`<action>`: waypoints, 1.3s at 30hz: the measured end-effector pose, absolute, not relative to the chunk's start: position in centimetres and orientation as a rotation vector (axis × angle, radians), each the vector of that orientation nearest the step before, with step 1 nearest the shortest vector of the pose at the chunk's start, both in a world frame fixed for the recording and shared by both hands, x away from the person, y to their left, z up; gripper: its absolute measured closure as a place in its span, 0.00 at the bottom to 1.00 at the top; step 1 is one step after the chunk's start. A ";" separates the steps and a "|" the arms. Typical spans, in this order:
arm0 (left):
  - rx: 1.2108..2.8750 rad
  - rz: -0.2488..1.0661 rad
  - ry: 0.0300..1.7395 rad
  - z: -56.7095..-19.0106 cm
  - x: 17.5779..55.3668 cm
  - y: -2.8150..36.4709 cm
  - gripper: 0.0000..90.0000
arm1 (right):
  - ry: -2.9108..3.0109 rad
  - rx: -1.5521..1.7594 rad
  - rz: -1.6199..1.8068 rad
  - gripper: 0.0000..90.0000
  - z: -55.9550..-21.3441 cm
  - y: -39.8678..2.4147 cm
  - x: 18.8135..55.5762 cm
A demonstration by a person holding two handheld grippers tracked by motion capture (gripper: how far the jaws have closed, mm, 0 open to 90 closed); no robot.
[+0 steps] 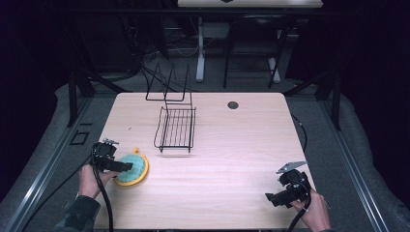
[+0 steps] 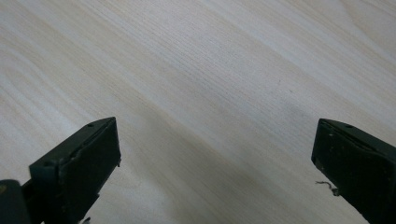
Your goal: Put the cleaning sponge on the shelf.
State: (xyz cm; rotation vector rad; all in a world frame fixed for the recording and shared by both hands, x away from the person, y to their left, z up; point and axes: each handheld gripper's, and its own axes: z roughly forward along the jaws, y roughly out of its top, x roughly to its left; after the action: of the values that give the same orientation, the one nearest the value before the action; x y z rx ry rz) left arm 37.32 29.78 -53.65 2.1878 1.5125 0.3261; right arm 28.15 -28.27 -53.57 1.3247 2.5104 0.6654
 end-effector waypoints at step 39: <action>2.133 0.534 1.466 -54.0 35.7 29.2 0.97 | 2.500 1.310 0.663 0.02 -53.3 -28.2 27.9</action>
State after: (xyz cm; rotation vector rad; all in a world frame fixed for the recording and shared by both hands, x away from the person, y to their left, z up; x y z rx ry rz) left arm 35.66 29.21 -54.02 2.1326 1.4659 0.5343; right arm 27.91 -28.23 -53.31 1.3101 2.5003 0.6627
